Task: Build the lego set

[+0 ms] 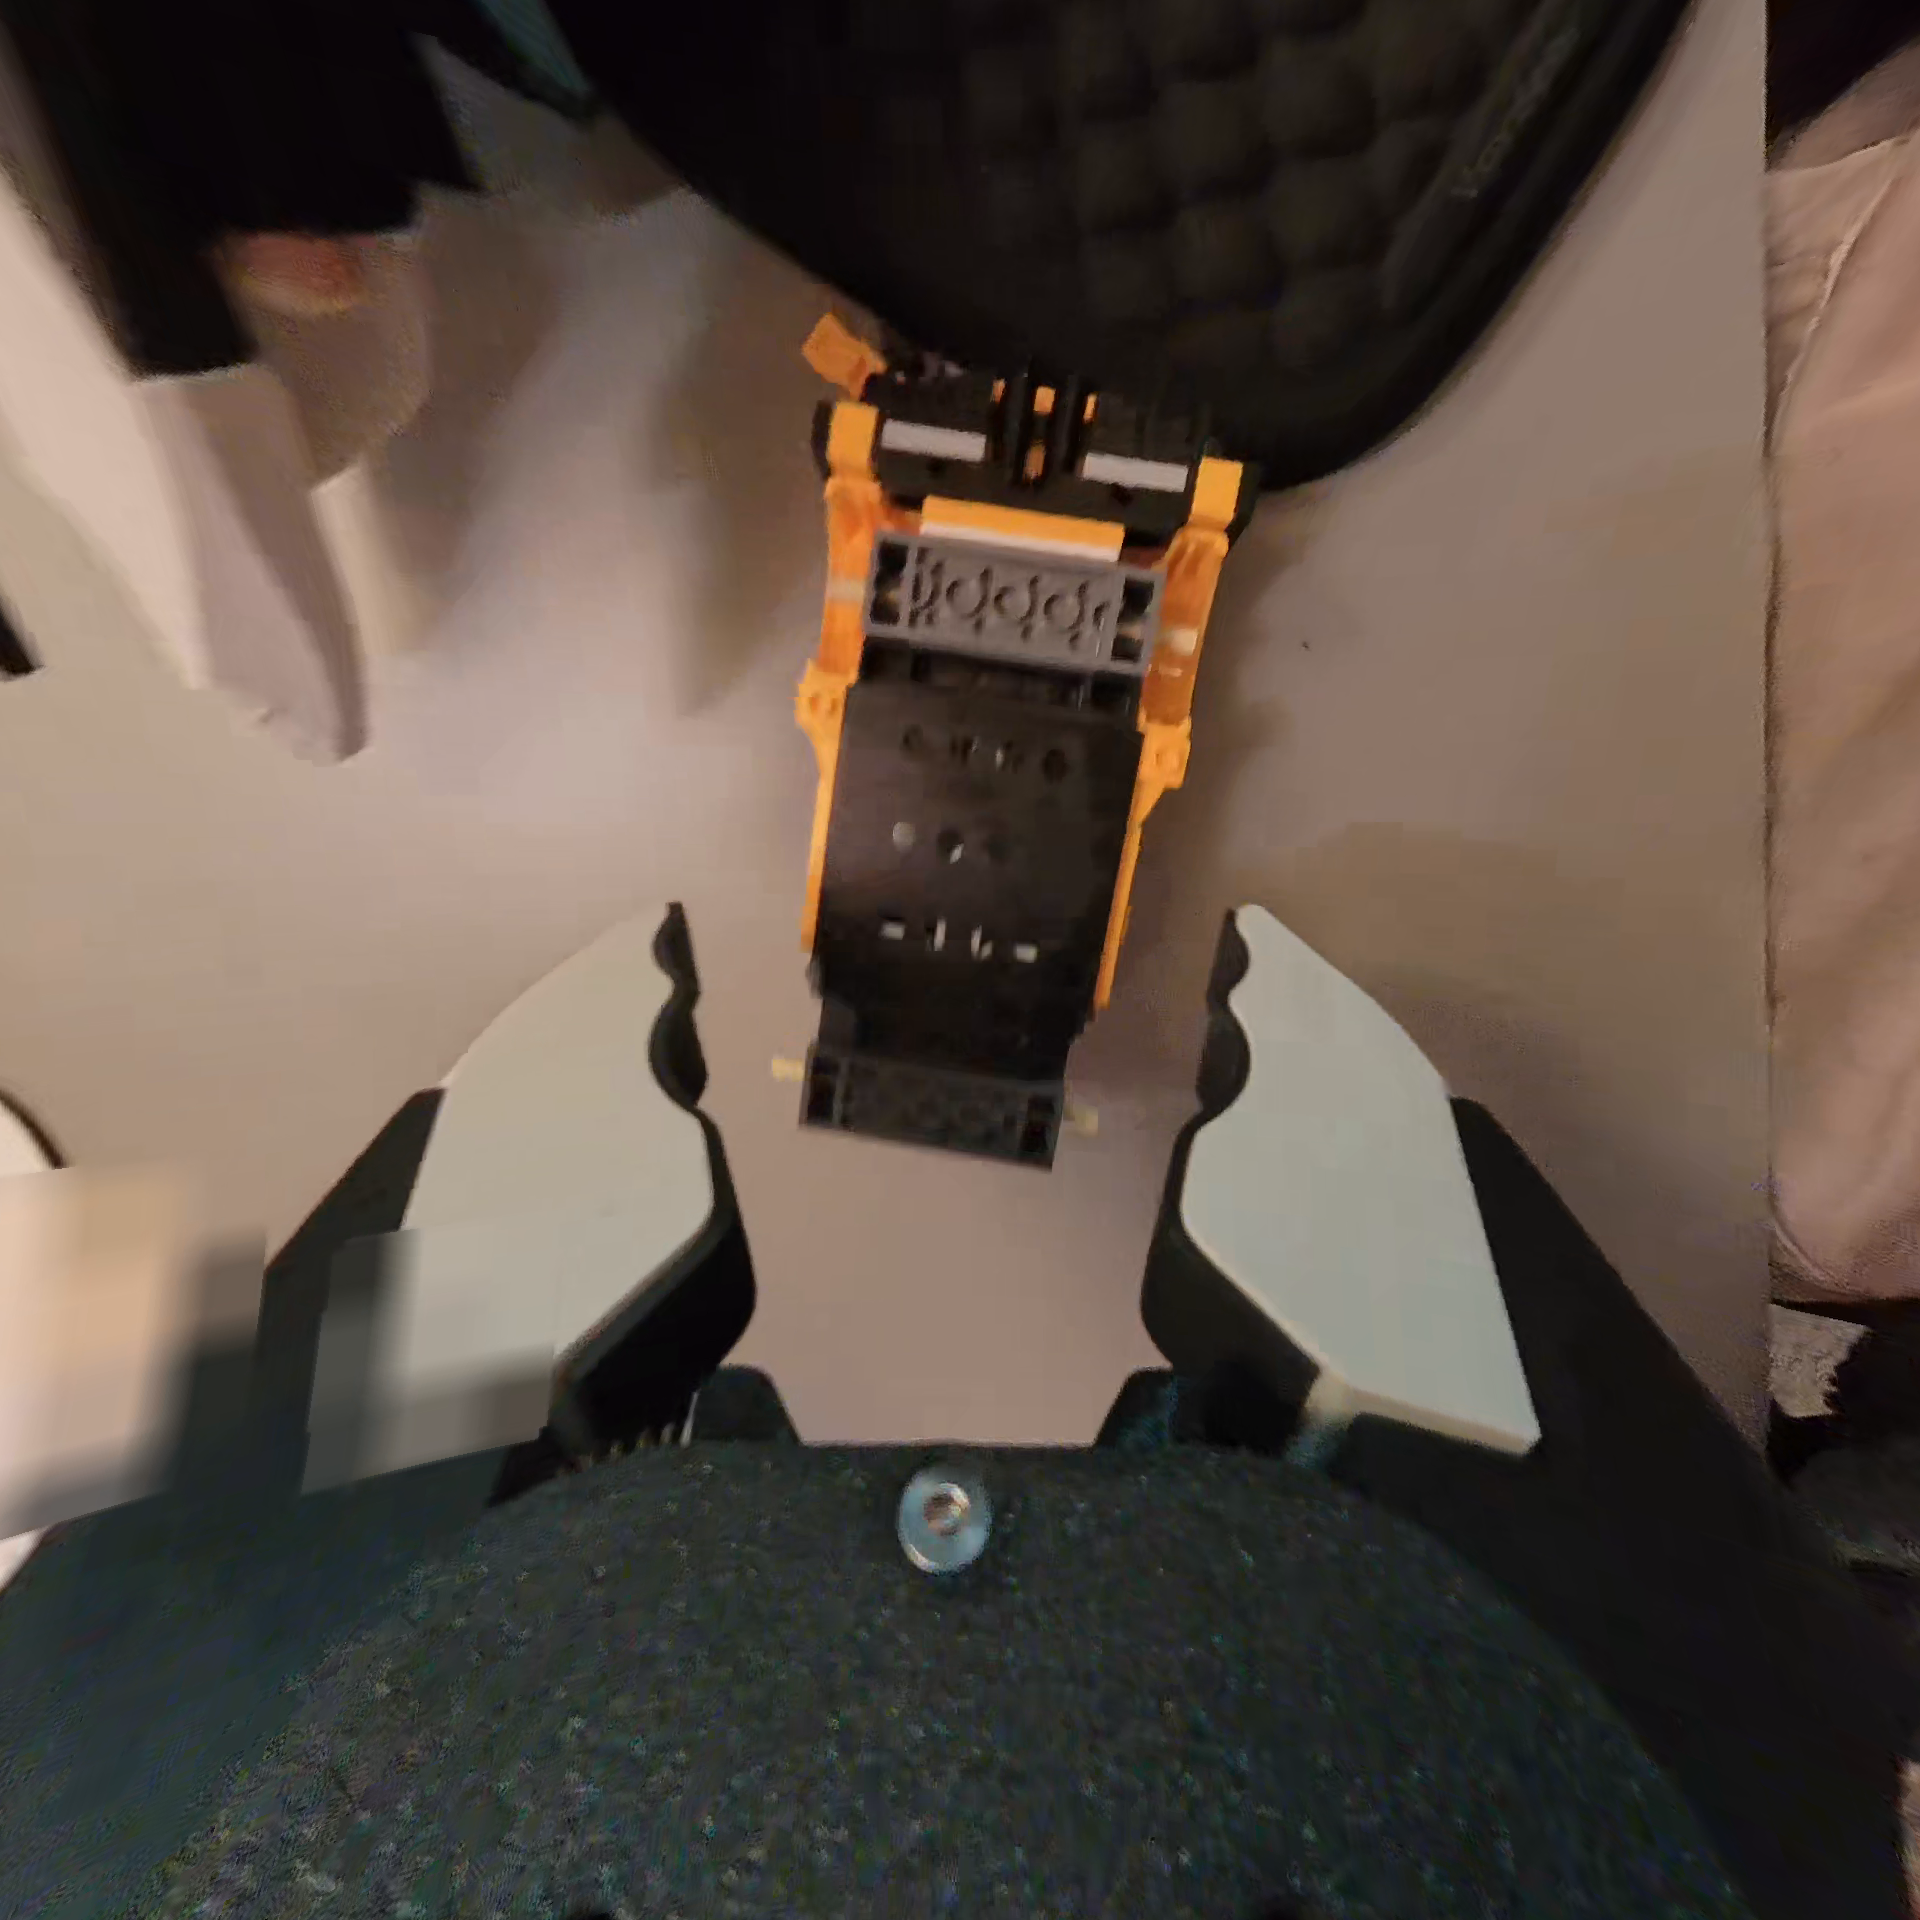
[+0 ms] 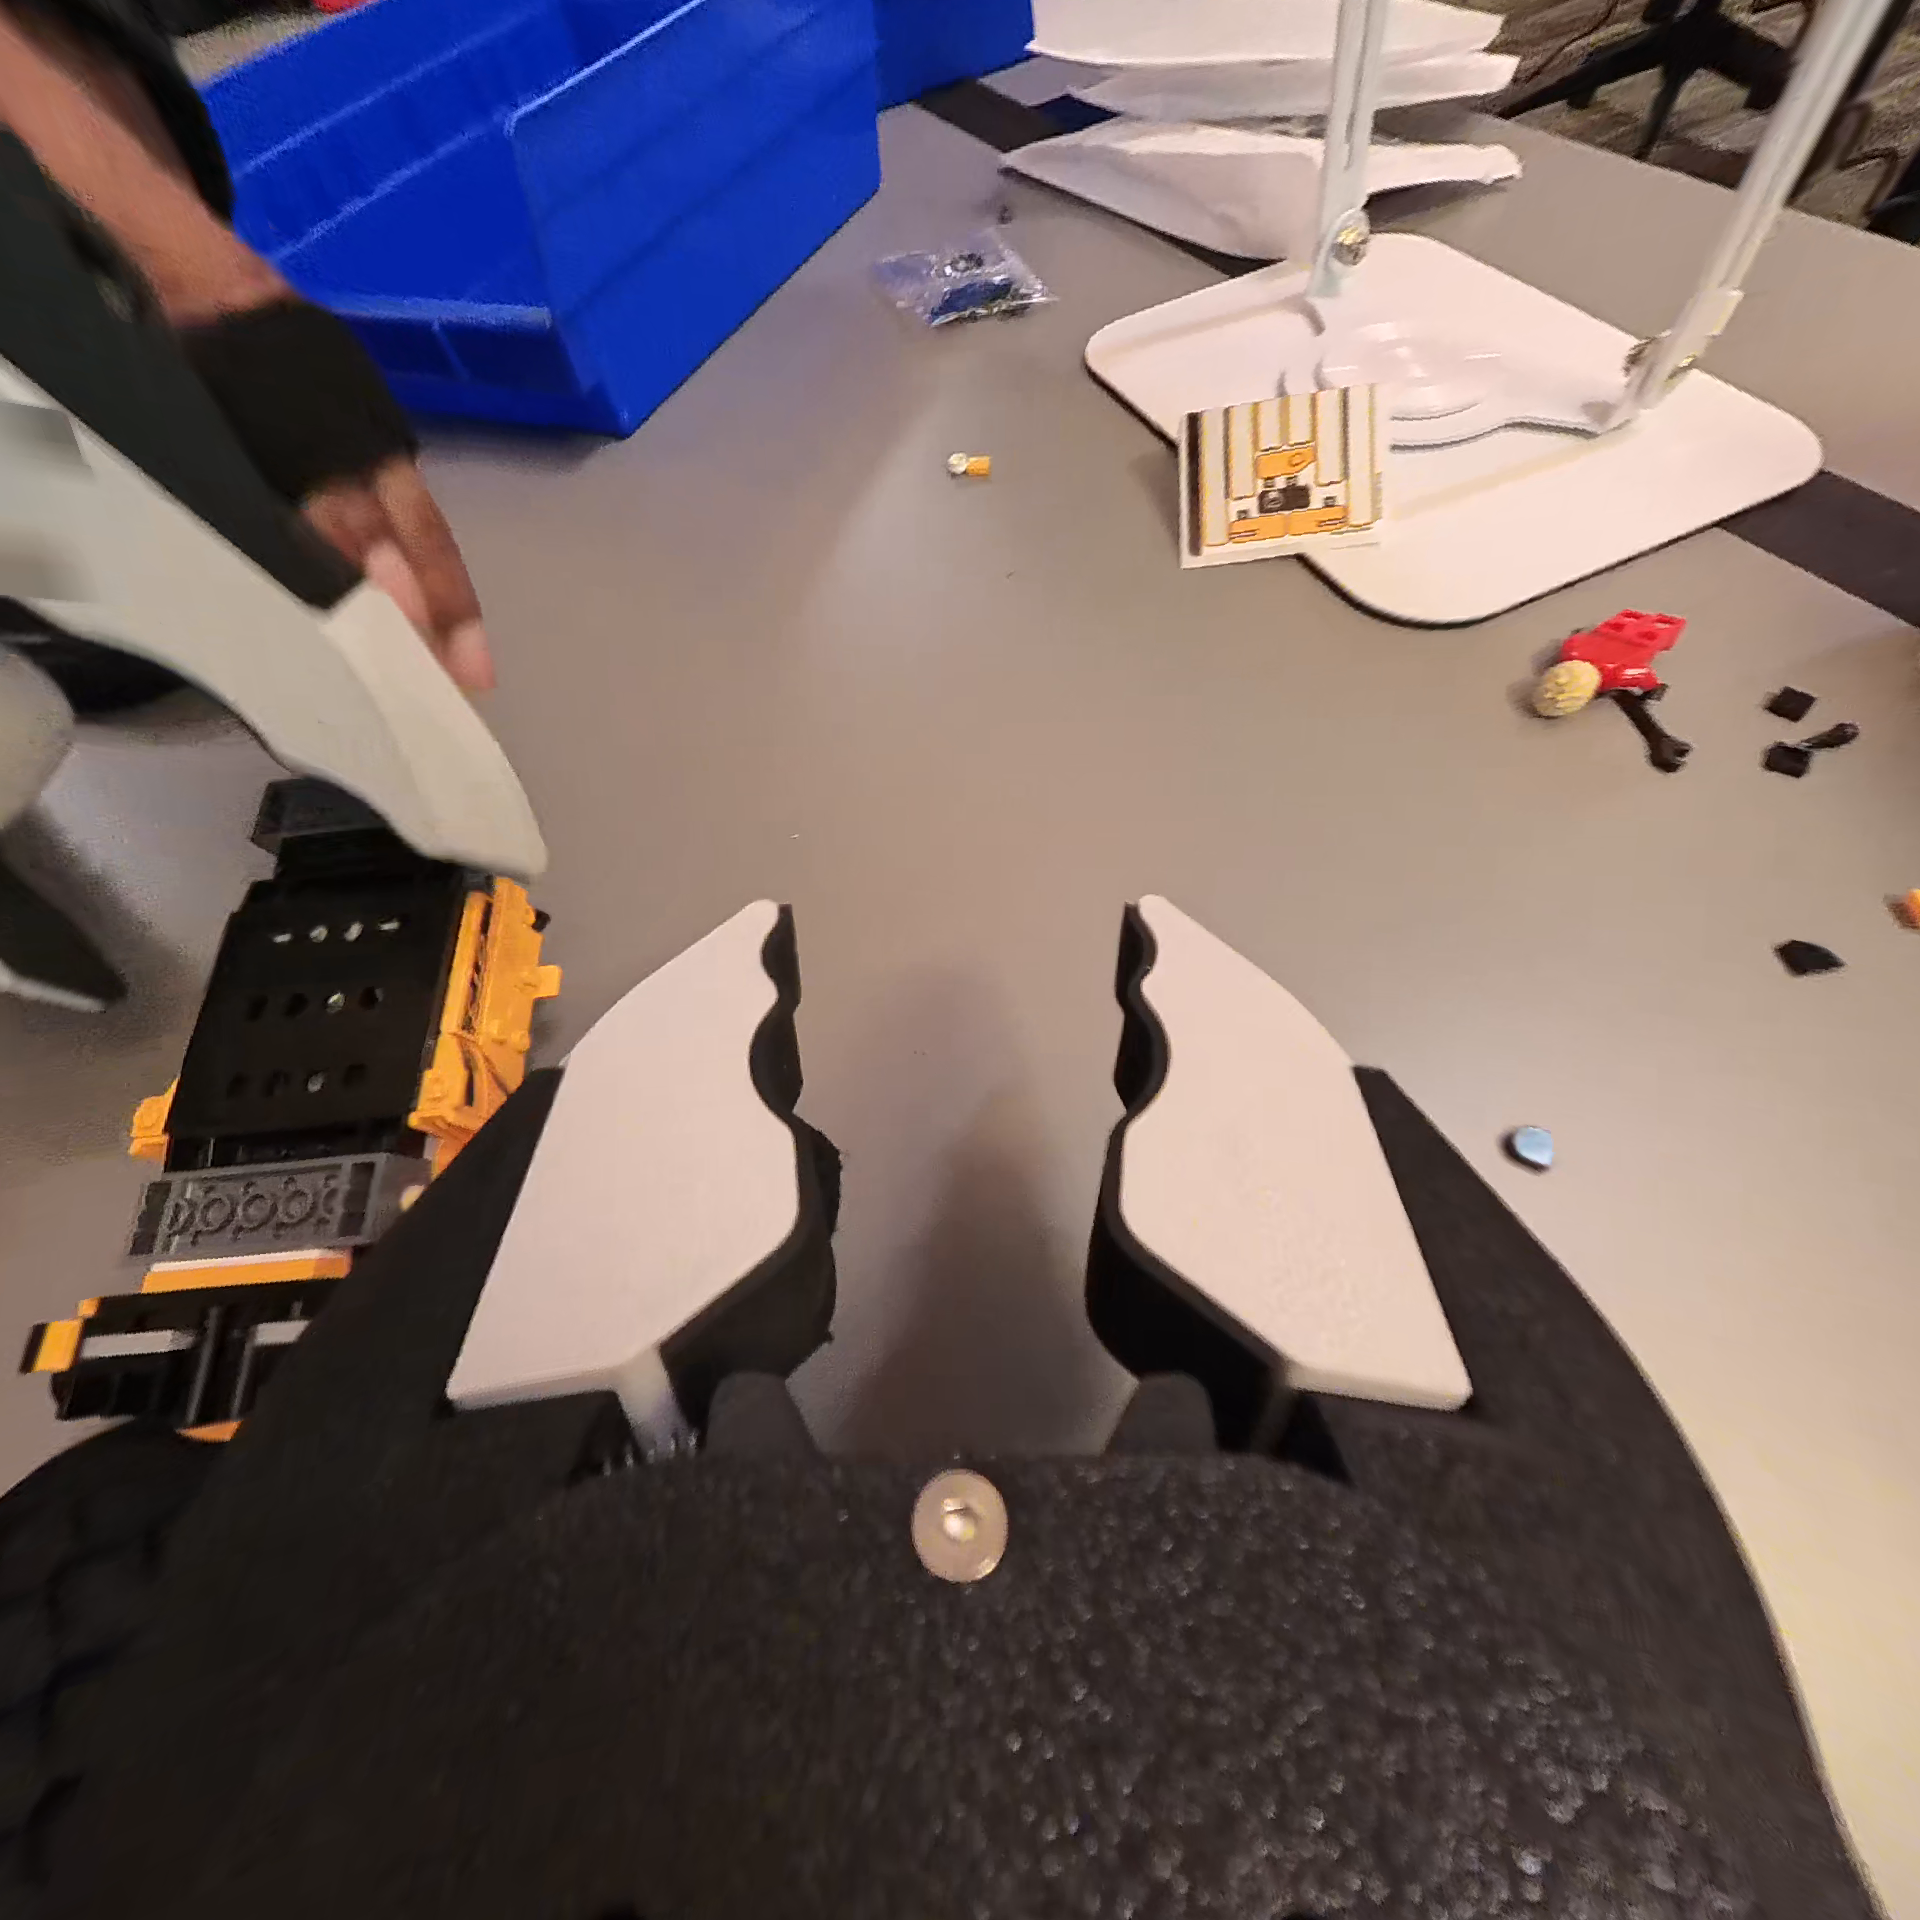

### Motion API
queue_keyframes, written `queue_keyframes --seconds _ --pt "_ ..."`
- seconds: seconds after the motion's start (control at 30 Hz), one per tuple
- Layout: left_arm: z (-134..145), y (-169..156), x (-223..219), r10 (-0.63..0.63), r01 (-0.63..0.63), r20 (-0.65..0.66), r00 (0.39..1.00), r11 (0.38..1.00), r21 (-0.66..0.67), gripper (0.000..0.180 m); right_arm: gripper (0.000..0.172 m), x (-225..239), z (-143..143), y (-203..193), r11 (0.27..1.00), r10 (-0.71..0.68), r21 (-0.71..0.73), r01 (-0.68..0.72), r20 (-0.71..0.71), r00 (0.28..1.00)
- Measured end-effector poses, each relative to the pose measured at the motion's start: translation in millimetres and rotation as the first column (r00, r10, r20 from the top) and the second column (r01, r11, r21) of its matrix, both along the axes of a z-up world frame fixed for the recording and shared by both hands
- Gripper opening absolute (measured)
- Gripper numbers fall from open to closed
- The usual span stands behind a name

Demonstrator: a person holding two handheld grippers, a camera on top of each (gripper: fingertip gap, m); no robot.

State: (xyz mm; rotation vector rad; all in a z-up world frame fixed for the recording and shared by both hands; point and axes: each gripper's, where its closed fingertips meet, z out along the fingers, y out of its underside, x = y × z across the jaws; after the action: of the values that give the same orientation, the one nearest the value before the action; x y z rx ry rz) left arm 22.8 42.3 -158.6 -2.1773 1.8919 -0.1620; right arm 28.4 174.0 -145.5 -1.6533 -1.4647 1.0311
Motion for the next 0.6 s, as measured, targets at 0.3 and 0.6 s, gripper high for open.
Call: queue_keyframes --seconds 0.3,0.6 --pt "-36.0 4.5 10.1 -0.135 0.135 -0.093 0.986 0.991 -0.008 0.072 0.057 12.8 10.0 19.2 0.998 -0.069 0.01 0.07 -0.024 0.997" --pt "7.3 -8.6 -8.5 0.369 -0.103 0.588 0.72 0.894 -0.436 0.071 0.055 18.3 43.3 1.4 0.998 0.048 0.053 -0.04 -0.15 0.988"
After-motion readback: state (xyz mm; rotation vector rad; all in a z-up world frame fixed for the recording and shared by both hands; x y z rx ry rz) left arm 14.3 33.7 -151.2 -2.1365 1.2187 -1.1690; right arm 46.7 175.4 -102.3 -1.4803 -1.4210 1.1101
